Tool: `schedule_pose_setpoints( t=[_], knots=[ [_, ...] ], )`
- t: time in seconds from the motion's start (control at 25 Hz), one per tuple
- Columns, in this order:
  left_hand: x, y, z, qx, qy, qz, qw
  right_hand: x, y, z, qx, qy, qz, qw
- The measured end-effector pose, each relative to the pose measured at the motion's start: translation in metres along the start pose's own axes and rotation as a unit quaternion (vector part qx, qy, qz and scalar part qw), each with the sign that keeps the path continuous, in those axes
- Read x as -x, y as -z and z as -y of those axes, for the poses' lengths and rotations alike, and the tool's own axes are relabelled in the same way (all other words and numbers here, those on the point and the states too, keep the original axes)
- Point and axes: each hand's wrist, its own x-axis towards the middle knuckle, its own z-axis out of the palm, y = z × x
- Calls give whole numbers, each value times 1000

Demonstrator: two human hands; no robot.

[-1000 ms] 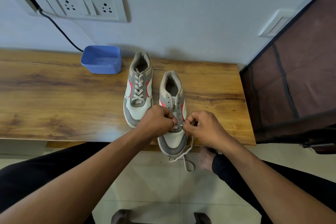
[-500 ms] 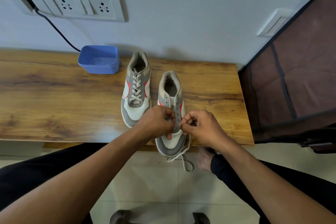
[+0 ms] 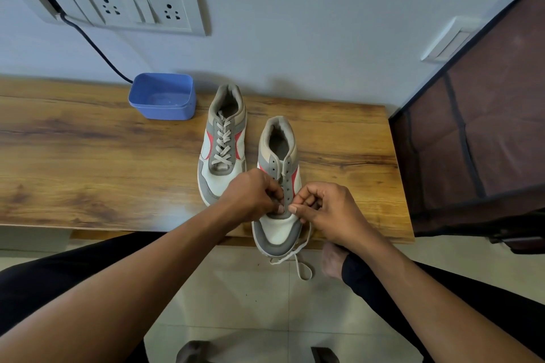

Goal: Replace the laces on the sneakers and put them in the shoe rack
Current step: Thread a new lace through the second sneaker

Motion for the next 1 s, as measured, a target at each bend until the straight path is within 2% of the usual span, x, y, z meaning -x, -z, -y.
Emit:
schedule_pose_setpoints(
  t=[0.24, 0.4, 0.76, 1.0],
  knots=[
    [-4, 0, 0, -27, -17, 9, 999, -2, -1, -2, -5, -10, -12, 1000],
    [-3, -3, -3, 58, 10, -5, 998, -8, 6, 8, -10, -70, -11, 997],
    [4, 7, -11, 82, 17, -27, 996, -34, 13, 26, 14, -102, 25, 994],
    [10, 7, -6, -6, -49, -82, 995, -38, 11, 23, 10, -111, 24, 993]
  ],
)
